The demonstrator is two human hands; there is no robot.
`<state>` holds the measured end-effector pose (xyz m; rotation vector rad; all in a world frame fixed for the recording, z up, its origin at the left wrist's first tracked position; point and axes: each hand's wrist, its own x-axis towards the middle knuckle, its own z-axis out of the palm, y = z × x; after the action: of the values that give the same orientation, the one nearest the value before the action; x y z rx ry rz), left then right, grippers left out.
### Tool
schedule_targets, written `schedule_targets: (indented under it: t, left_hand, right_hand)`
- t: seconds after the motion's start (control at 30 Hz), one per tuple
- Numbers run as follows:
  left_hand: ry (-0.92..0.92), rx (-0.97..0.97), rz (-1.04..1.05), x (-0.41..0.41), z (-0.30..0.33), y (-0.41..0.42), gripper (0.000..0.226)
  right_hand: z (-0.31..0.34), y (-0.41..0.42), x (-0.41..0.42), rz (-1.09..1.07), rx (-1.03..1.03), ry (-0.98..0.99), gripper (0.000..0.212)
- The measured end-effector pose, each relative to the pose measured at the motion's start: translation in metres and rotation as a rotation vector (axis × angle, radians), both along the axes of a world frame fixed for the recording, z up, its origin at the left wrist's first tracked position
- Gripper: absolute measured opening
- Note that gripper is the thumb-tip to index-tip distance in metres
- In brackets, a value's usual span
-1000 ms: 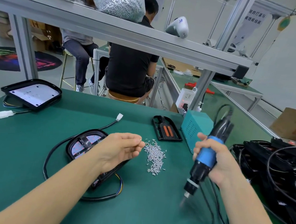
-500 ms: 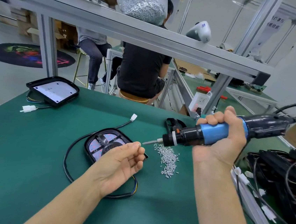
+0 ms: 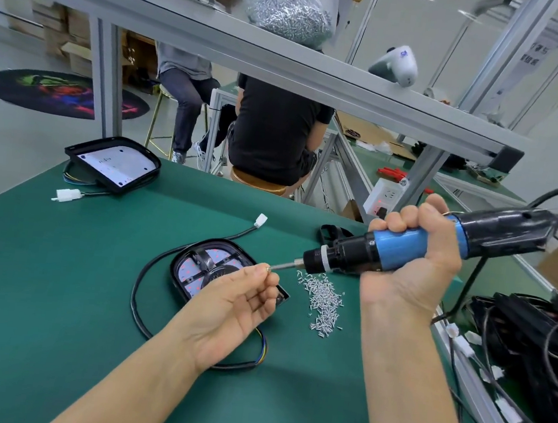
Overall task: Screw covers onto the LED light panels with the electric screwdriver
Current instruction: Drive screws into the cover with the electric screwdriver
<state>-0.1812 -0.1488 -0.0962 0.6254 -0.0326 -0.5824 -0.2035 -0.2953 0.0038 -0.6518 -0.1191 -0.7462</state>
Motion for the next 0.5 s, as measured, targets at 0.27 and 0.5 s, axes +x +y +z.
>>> schedule_targets:
  t: [0.27, 0.5]
  left_hand:
    - [-0.005, -0.010, 0.059, -0.0039, 0.0003, -0.0013, 0.014]
    - [-0.226, 0.205, 0.332, -0.0073, -0.0034, -0.0048, 0.010]
  right_hand:
    - [-0.0029, 0.0009, 0.0002, 0.000, 0.002, -0.008, 0.020]
    - [-0.0062, 0.0048, 0.0008, -0.033, 0.029, -0.004, 0.021]
